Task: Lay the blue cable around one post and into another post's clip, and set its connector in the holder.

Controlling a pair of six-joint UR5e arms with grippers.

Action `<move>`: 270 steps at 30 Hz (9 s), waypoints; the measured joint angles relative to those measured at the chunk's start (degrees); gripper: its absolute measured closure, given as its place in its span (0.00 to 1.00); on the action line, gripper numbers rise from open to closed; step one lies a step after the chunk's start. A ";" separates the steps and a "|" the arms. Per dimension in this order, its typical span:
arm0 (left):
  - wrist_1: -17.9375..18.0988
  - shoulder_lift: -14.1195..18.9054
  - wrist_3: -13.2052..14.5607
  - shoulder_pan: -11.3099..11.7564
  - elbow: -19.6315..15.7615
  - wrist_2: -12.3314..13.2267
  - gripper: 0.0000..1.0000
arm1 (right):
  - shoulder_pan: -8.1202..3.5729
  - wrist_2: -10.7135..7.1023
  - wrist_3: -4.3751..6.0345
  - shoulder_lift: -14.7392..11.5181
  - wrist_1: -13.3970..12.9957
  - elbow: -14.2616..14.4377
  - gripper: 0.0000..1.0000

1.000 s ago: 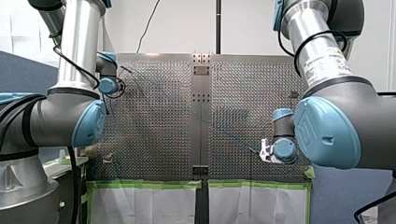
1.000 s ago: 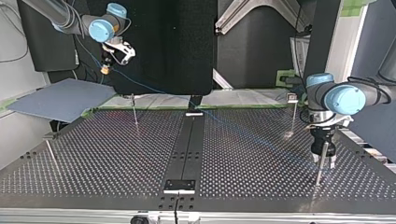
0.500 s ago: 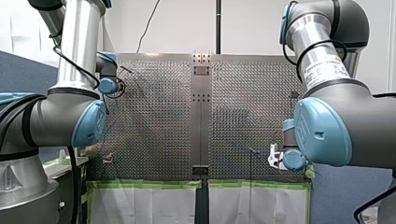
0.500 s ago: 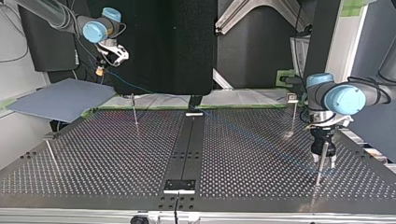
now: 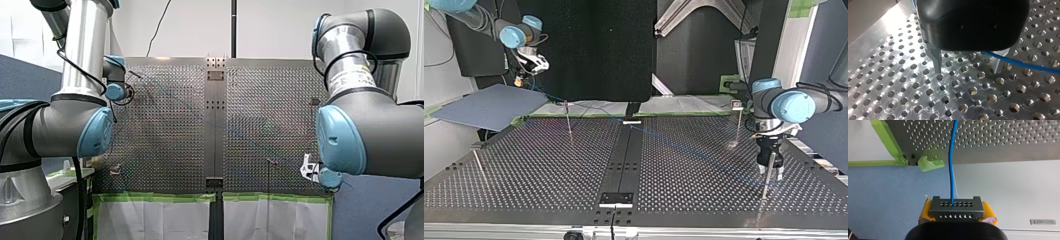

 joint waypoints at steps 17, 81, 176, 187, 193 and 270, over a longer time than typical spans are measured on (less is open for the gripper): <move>-0.02 -0.02 0.00 -0.16 0.01 -0.09 0.00 | -2.56 -9.81 -0.40 9.78 -3.38 -0.72 0.99; -3.50 0.01 -0.53 0.18 -0.01 -1.93 0.00 | -0.73 -18.72 -5.90 9.14 -4.79 -3.14 0.99; -2.93 1.18 -44.98 8.34 -3.98 20.39 0.00 | 2.01 -20.02 -6.34 9.14 -4.16 -3.91 0.99; -2.34 2.66 -45.26 8.68 -6.19 22.25 0.00 | 2.02 -20.02 -6.35 9.13 -4.16 -3.92 0.99; -1.82 4.39 -45.95 8.67 -7.35 22.72 0.00 | 2.02 -20.01 -6.35 9.13 -4.10 -3.91 0.99; -24.63 34.44 -23.30 9.41 -9.23 21.35 0.00 | 2.92 -20.98 -5.48 9.14 -3.97 -4.58 0.99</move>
